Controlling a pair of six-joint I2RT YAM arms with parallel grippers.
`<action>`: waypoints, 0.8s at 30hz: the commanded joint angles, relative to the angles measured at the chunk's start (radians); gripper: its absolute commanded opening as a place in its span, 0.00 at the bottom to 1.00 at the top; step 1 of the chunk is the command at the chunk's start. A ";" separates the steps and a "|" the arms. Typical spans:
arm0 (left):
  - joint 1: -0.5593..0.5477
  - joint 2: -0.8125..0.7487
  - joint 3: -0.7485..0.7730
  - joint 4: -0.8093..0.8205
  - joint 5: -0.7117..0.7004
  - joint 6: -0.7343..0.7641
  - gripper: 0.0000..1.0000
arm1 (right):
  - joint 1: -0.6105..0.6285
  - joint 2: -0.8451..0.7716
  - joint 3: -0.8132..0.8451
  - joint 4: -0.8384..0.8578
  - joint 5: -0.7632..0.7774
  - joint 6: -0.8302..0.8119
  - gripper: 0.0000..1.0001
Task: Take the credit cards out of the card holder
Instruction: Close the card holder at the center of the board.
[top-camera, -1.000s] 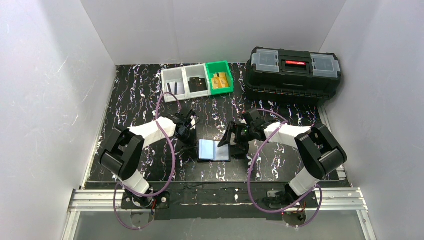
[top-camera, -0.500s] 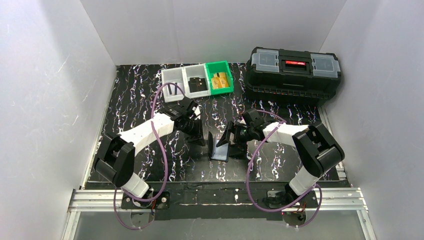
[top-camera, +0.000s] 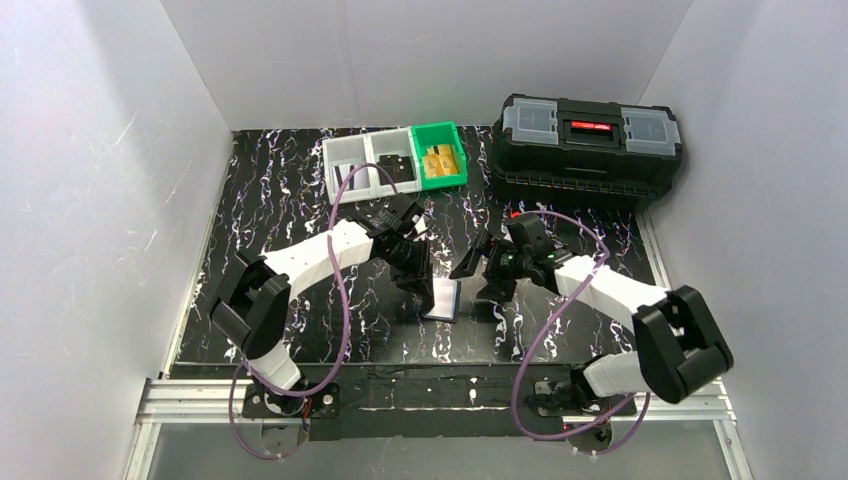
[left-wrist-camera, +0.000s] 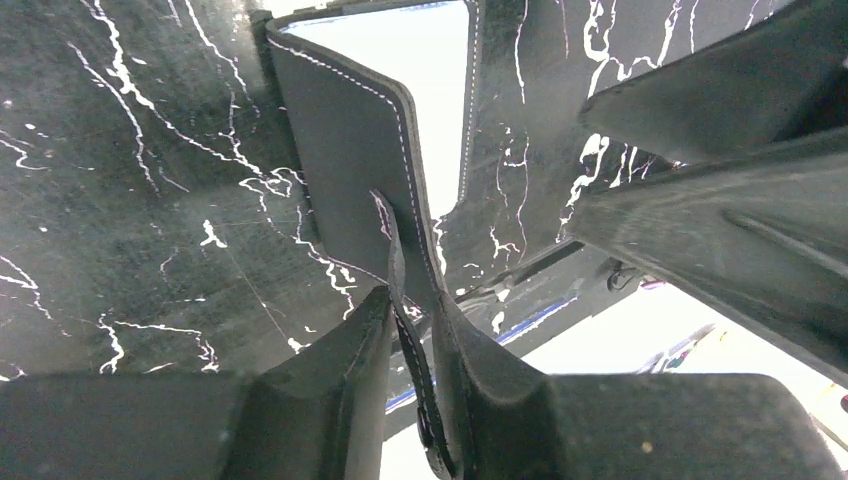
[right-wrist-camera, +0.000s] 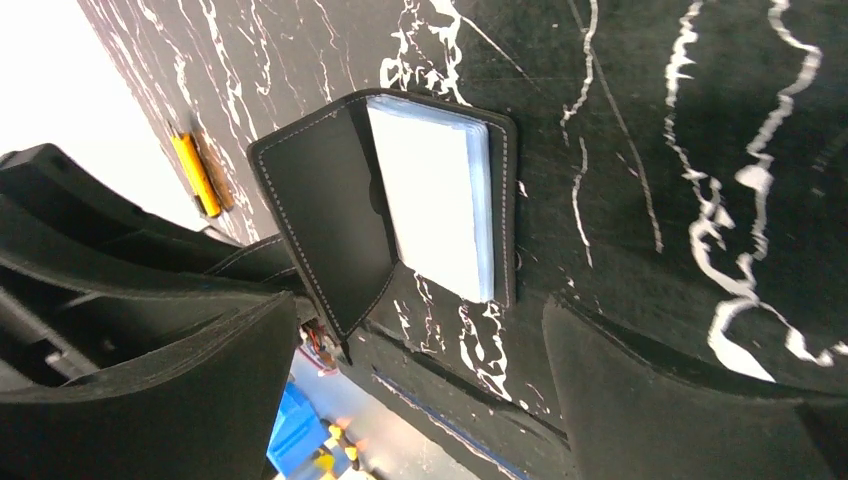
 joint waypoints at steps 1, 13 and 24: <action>-0.028 0.021 0.059 -0.037 -0.006 -0.013 0.22 | -0.029 -0.116 -0.021 -0.102 0.108 0.003 0.98; -0.095 0.144 0.176 -0.011 0.037 -0.014 0.53 | -0.045 -0.308 0.010 -0.290 0.245 -0.056 0.98; -0.119 0.248 0.207 0.064 0.098 -0.042 0.79 | -0.046 -0.390 0.017 -0.374 0.321 -0.066 0.98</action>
